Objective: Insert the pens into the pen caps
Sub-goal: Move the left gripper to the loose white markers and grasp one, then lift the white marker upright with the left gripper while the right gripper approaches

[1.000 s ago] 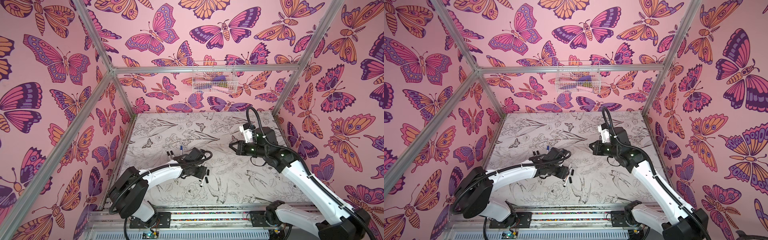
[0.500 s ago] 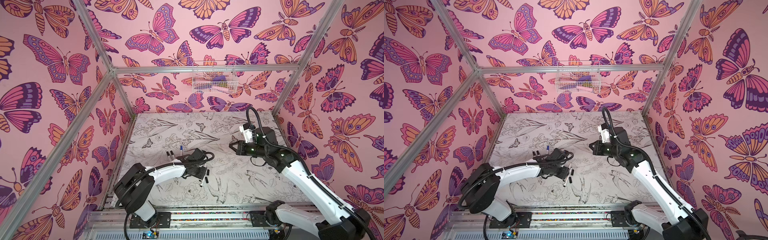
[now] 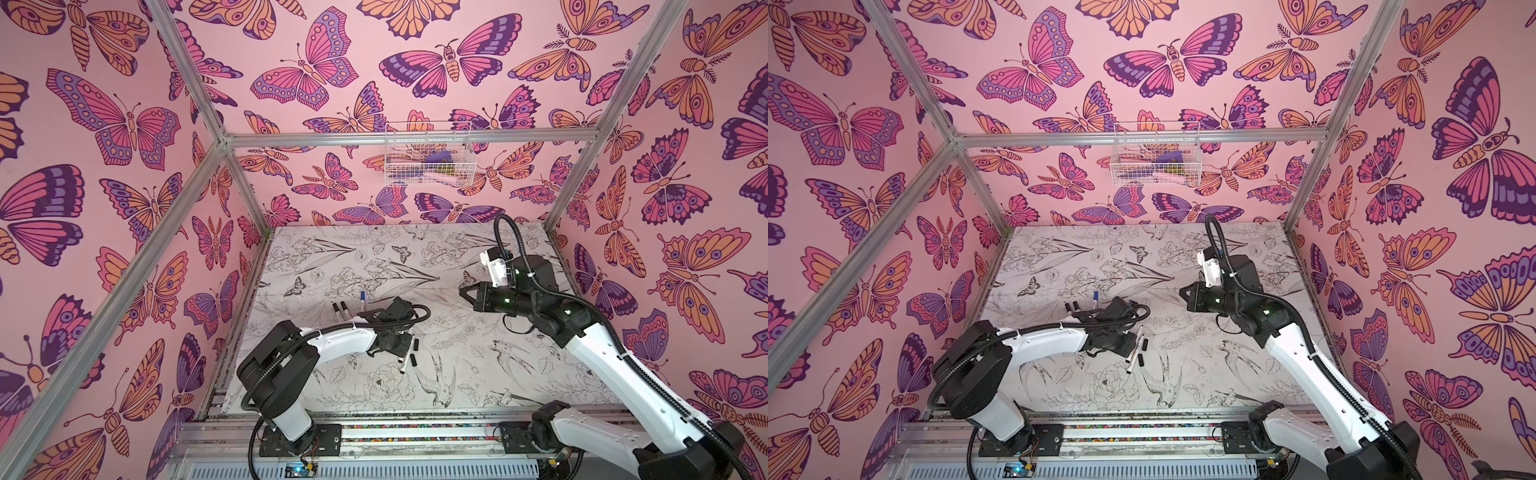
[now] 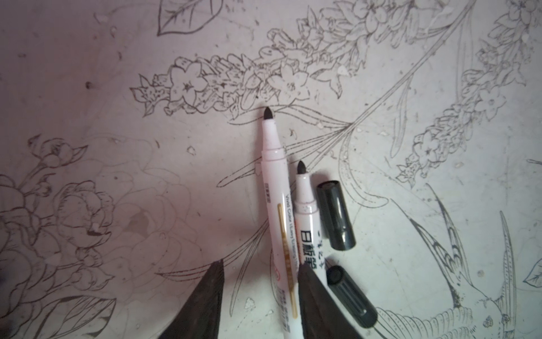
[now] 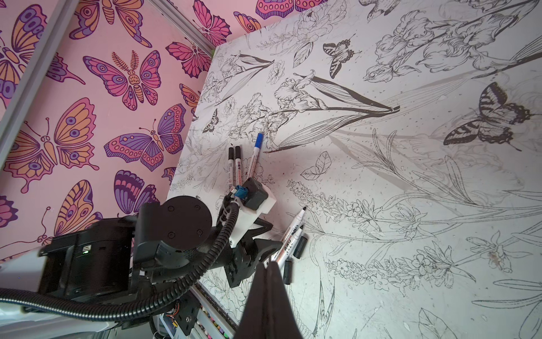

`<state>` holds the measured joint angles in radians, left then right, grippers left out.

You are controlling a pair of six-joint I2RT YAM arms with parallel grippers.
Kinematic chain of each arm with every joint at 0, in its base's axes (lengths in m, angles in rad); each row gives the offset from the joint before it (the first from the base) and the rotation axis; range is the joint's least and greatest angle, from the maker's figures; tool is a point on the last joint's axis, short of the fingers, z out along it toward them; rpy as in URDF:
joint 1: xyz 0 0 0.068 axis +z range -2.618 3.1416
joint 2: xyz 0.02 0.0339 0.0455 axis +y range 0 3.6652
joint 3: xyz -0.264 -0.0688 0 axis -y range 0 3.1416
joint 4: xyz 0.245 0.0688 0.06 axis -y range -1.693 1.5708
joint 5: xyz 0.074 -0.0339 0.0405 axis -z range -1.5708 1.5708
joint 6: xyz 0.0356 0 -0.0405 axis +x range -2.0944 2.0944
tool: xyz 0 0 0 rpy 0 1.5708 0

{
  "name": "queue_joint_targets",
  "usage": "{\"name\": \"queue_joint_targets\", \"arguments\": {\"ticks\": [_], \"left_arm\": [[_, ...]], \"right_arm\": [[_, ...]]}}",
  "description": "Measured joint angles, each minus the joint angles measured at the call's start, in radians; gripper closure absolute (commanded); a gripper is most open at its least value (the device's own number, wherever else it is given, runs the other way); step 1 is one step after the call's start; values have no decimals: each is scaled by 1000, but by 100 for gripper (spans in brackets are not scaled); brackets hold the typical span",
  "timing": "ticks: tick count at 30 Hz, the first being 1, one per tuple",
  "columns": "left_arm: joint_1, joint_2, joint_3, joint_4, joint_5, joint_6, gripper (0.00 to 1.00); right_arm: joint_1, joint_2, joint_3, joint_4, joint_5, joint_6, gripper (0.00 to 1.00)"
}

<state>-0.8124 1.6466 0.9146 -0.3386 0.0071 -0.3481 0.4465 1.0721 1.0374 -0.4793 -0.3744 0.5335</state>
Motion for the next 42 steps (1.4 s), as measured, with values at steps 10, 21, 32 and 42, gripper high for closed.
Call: {"name": "queue_joint_targets", "arguments": {"ticks": [10, 21, 32, 42], "left_arm": [[-14, 29, 24, -39, -51, -6, 58], [-18, 76, 58, -111, -122, -26, 82], [-13, 83, 90, -138, -109, -36, 100], [-13, -263, -67, 245, 45, -35, 100]], "right_arm": [[0, -1, -4, 1, 7, -3, 100], [0, -1, -13, 9, 10, -1, 100], [0, -1, -64, 57, 18, 47, 97], [73, 90, -132, 169, -26, 118, 70]]}}
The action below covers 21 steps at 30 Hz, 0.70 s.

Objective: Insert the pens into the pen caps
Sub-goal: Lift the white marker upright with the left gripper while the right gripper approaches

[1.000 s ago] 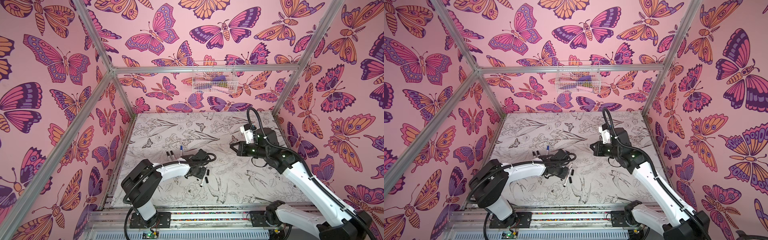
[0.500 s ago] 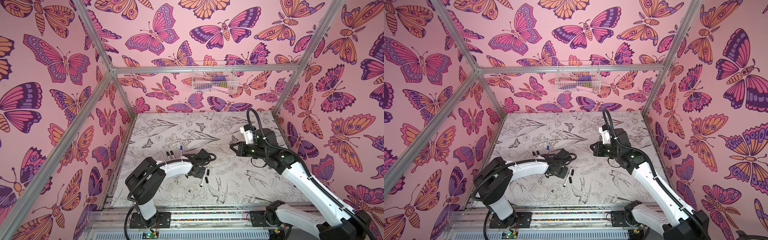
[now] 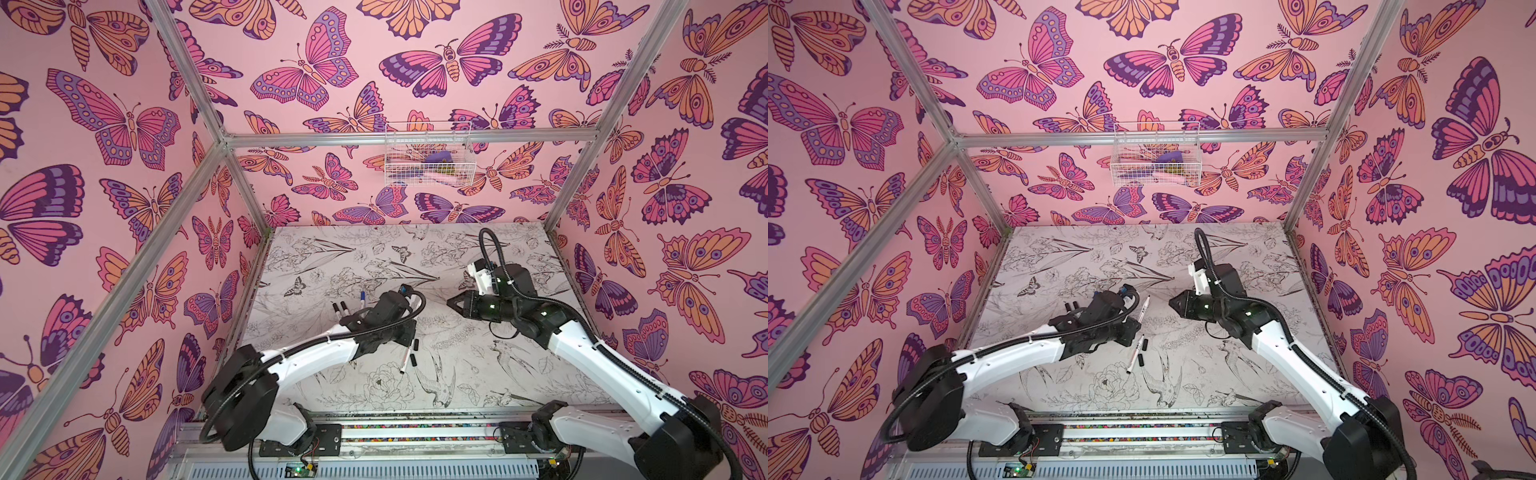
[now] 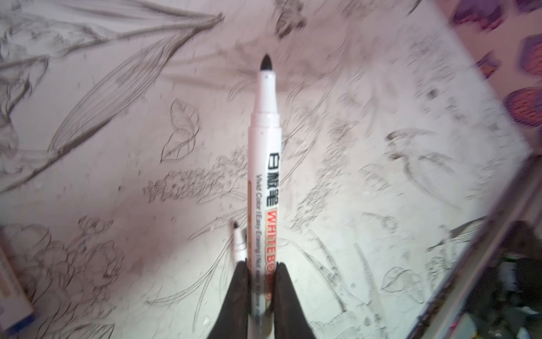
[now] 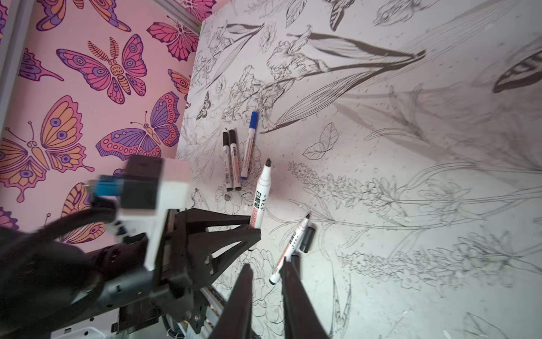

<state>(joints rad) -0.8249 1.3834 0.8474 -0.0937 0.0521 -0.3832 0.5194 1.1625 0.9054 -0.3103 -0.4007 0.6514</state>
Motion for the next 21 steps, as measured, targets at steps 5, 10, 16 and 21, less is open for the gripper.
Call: {"name": "queue_joint_targets", "arguments": {"ticks": [5, 10, 16, 21], "left_arm": [[-6, -18, -7, 98, 43, 5, 100], [-16, -23, -31, 124, 66, 17, 100], [-26, -44, -46, 127, 78, 38, 100], [-41, -64, -55, 136, 76, 53, 100]], "right_arm": [[64, 54, 14, 30, -13, 0, 63], [72, 92, 39, 66, -11, 5, 64], [72, 124, 48, 93, -11, 19, 65], [72, 146, 48, 107, 3, 29, 65]]}}
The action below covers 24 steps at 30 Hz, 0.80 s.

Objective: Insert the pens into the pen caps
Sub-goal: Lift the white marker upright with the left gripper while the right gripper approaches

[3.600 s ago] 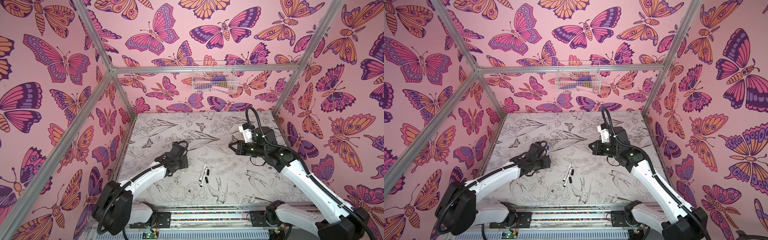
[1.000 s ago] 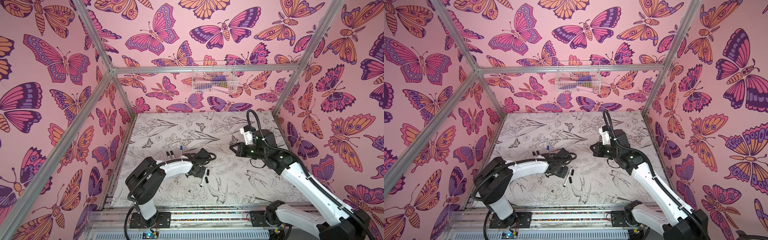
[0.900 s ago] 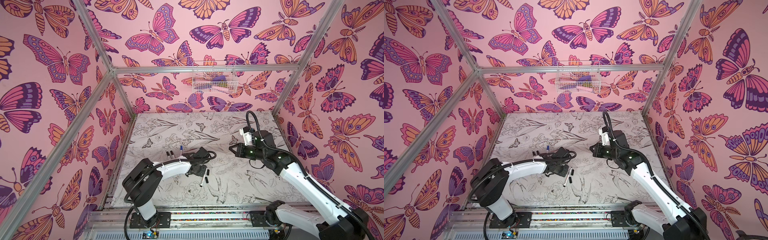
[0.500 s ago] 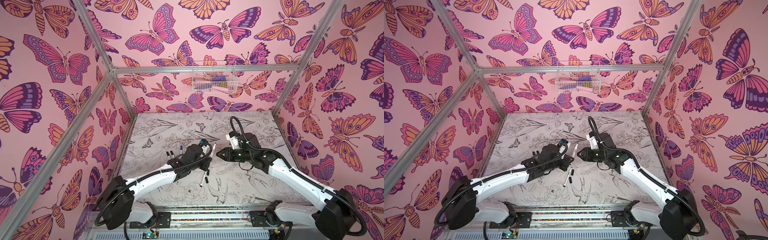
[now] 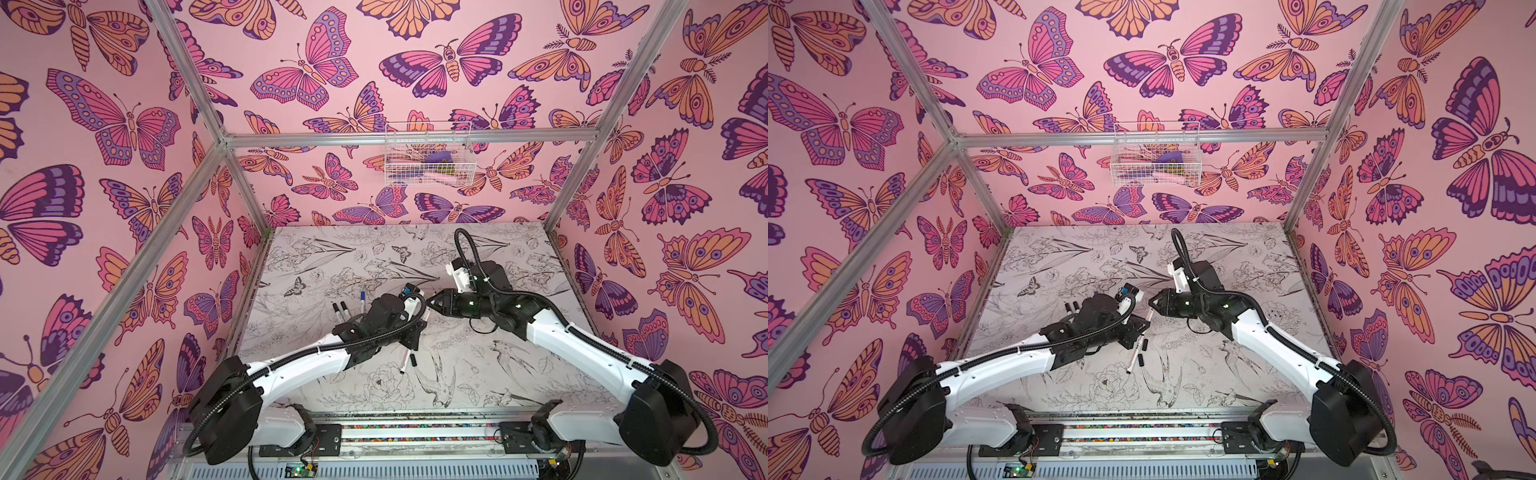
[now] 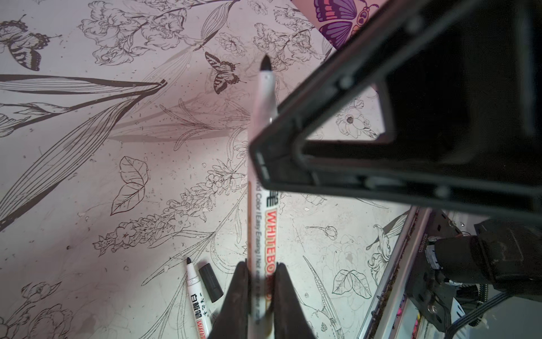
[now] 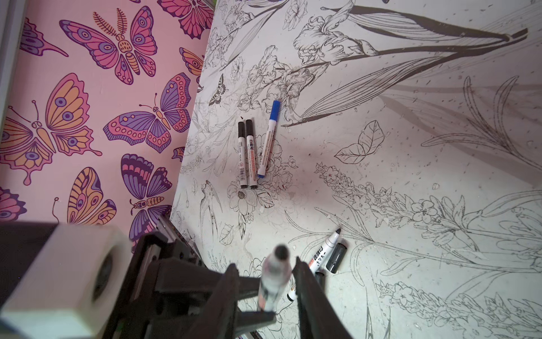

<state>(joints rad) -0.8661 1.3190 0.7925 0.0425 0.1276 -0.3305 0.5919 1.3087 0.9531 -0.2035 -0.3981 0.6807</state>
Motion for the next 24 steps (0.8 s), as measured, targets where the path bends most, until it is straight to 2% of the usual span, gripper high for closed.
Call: {"name": "queue_joint_targets", "arguments": {"ticks": [4, 9, 13, 14, 16, 18, 24], "left_arm": [[-11, -13, -2, 14, 4, 11, 100], [-12, -14, -2, 14, 6, 20, 100], [-12, -14, -2, 19, 5, 27, 100], [-12, -14, -2, 19, 6, 27, 96], [-12, -11, -2, 19, 8, 29, 78], [-13, -5, 5, 18, 10, 37, 71], [-17, 25, 32, 18, 15, 35, 70]], "right_arm": [[0, 2, 0, 2, 16, 0, 69], [6, 2, 7, 9, 15, 4, 91], [7, 2, 13, 8, 12, 3, 96], [7, 2, 13, 8, 12, 3, 97], [7, 1, 13, 5, 11, 1, 97], [7, -2, 13, 4, 11, 0, 98], [7, -22, 13, 4, 12, -1, 98]]}}
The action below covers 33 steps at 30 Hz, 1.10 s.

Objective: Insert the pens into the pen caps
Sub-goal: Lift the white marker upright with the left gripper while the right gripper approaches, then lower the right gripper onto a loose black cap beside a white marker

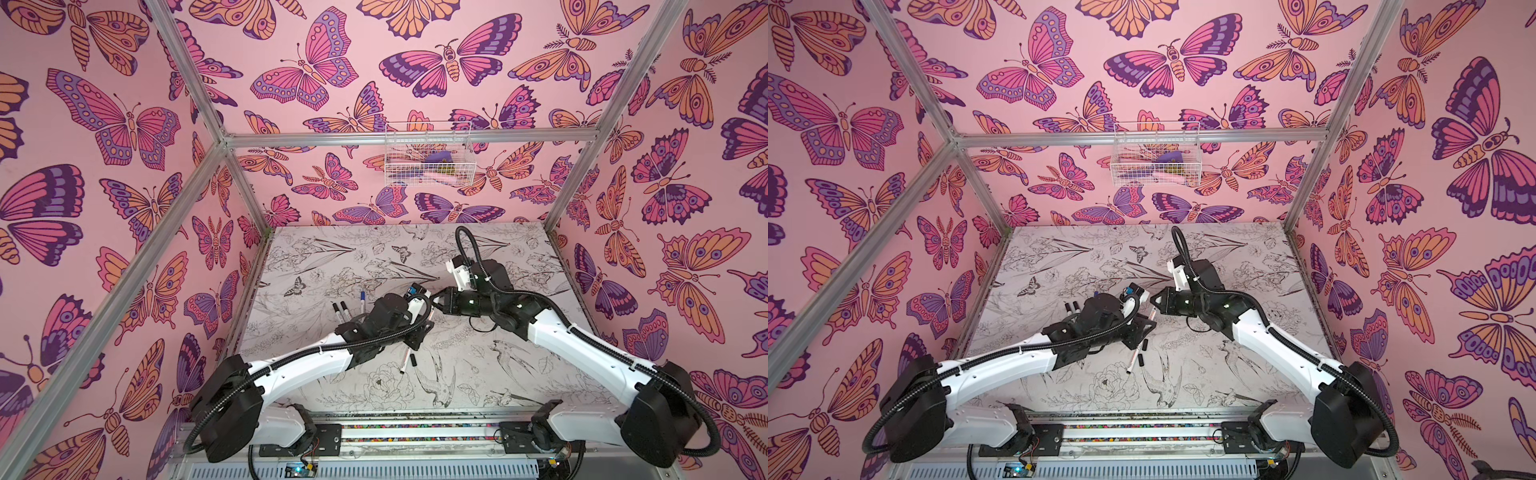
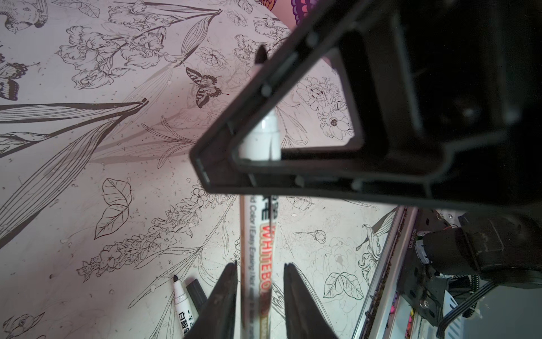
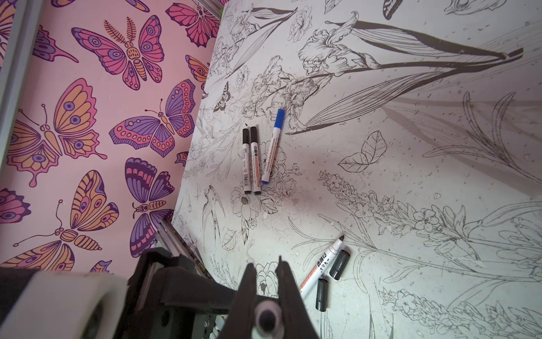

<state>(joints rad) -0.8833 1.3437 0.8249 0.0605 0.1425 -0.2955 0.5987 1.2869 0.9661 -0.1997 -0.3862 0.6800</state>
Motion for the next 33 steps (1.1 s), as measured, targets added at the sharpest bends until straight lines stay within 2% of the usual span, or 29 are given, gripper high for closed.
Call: {"name": "queue_joint_targets", "arguments": {"ticks": [19, 22, 27, 29, 30, 32, 33], "left_arm": [[0, 73, 89, -5, 12, 45, 77], [0, 80, 89, -5, 18, 45, 85], [0, 80, 95, -8, 19, 45, 87], [0, 80, 95, -8, 19, 45, 96], [0, 80, 95, -8, 20, 45, 100], [2, 80, 95, -8, 22, 45, 100], [3, 80, 95, -7, 23, 44, 100]], "right_arm": [[0, -25, 0, -22, -1, -7, 100], [0, -27, 0, -22, -2, -7, 100], [0, -32, 0, -22, 0, -7, 100], [0, -32, 0, -22, 0, -7, 99], [-1, -32, 0, -22, 0, -7, 96], [-1, -33, 0, -22, 0, -7, 74], [-1, -34, 0, -23, 0, -7, 68]]}}
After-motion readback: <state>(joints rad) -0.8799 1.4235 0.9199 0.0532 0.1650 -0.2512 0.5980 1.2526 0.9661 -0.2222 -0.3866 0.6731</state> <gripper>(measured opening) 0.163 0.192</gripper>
